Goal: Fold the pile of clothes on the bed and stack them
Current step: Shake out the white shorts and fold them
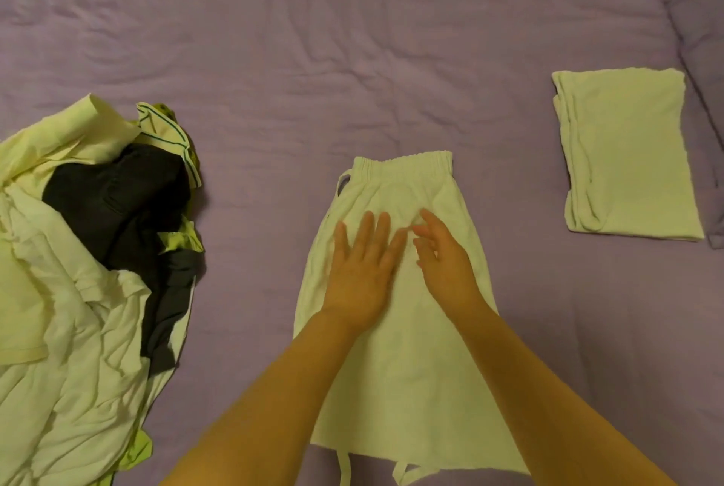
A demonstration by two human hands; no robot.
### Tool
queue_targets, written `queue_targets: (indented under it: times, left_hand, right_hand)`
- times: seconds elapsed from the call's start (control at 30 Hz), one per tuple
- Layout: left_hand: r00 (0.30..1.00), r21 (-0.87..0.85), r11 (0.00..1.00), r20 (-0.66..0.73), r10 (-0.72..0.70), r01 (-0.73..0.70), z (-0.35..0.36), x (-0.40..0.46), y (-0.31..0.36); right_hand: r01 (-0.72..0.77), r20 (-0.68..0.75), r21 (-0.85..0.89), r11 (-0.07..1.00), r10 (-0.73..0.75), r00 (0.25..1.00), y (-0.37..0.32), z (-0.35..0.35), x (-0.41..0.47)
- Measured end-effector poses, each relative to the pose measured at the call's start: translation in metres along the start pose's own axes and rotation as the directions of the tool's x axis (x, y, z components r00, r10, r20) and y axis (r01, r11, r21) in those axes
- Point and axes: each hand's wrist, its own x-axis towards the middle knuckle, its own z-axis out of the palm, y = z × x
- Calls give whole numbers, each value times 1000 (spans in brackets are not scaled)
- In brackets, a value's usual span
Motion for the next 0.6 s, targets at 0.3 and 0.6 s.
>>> queue_targets:
  times: [0.3,0.6]
  left_hand:
    - [999,-30,999,-7,41,-41,15,48,-50]
    - [954,-690,696,-28,-298,197,-42,45,-18]
  right_hand:
    - [-87,-25,425,901,108,994,17,-27,70]
    - [-151,-252,87,985,168,953,-15,-39,103]
